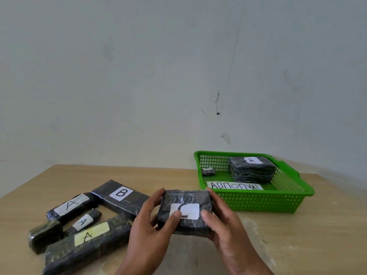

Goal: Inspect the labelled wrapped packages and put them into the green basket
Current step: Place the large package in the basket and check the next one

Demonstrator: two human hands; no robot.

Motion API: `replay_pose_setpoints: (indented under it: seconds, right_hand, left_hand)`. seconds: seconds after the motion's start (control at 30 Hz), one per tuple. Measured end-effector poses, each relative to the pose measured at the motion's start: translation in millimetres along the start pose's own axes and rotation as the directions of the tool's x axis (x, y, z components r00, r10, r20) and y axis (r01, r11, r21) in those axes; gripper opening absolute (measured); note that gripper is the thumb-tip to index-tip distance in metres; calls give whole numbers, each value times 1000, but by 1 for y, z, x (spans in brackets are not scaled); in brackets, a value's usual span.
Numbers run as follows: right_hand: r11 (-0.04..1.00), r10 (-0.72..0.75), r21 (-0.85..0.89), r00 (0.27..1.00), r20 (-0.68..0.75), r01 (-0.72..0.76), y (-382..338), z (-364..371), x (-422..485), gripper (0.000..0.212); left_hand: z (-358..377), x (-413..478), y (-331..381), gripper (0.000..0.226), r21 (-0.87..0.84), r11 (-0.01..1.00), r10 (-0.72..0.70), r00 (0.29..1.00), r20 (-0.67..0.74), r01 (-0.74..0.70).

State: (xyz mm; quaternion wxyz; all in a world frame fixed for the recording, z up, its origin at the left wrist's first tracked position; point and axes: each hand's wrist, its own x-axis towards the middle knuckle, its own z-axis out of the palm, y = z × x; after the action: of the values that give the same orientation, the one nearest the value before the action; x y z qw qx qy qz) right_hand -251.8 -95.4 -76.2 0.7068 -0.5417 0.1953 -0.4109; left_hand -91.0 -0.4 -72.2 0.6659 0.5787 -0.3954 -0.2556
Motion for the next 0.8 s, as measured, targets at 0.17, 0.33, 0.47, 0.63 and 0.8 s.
replay_pose_setpoints:
  seconds: [0.17,0.33,0.47,0.63,0.8]
  right_hand:
    - [1000,3,-27,999,-50,-4,0,0,5,45]
    - [987,-27,-157,999,-25,23,0,-4,-1,85]
    - [957,-75,-283,996,-39,61,-2,-7,-2,88]
    - [960,-34,-278,999,-17,28,-1,-7,-4,94]
    - [952,-47,-303,998,-38,34,1,-11,-1,104]
  left_hand:
    - [-3,-2,4,69,-52,999,-2,995,100,7]
    - [-1,-2,4,56,-49,999,-14,997,80,18]
    - [-2,-4,10,56,-99,993,-52,993,109,63]
    - [-3,-4,12,56,-76,996,-36,992,119,46]
    - [-4,-6,14,60,-97,995,-22,988,154,38]
